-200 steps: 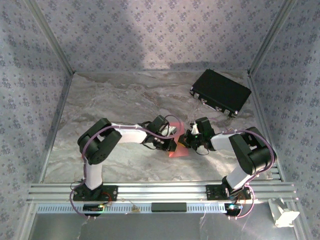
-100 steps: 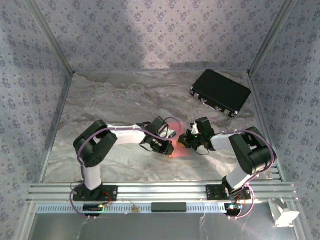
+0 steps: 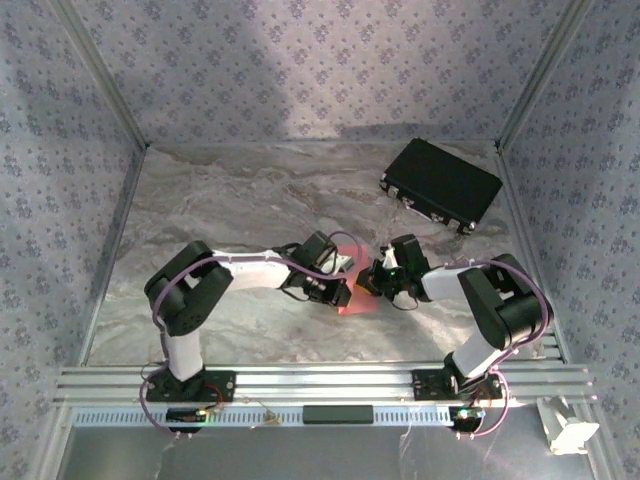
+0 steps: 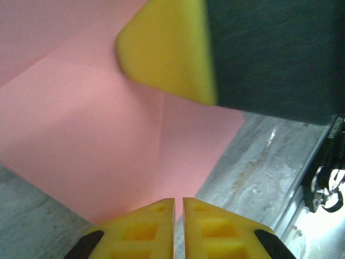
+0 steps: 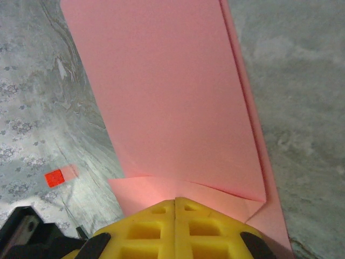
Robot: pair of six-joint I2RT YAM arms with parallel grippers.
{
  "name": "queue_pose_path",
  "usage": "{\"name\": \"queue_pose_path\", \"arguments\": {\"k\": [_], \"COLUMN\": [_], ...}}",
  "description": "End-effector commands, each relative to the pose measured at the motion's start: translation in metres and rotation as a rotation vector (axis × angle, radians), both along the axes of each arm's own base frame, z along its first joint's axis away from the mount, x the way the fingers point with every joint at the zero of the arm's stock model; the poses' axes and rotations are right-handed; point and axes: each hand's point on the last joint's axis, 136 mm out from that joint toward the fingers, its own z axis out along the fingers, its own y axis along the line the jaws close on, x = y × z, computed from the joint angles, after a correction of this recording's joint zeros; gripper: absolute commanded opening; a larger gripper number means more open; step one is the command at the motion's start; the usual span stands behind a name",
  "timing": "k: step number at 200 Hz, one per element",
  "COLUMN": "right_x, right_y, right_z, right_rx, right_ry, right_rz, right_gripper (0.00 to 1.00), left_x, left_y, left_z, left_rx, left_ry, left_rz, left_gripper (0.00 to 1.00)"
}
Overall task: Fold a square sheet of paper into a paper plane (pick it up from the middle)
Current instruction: Fold the triangle a second time at the center of the table.
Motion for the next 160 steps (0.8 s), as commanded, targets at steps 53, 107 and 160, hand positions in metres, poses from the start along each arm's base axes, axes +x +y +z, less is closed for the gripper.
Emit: {"name": "queue_pose_path", "arguments": {"k": [53, 107, 160], "right_x": [-0.021, -0.021, -0.021], "right_y": [-0.023, -0.023, -0.023], "right_z": [-0.033, -0.033, -0.033], "right_rx": [-0.108, -0.109, -0.108], "right_ry": [0.109, 0.112, 0.112], "right_rz": [-0.037, -0.037, -0.036], "right_gripper": [0.0, 0.0, 0.0], "left_x": [-0.03, -0.035, -0.033], "left_y": [0.029, 0.033, 0.028], "left_z": [-0.022, -0.015, -0.004], "left_rx": [0.087, 0.089, 0.057], "left_ry": [0.068, 0.065, 0.039], "left_rz": [-0.037, -0.066, -0.073], "left_gripper": [0.12, 0.12, 0.13]}}
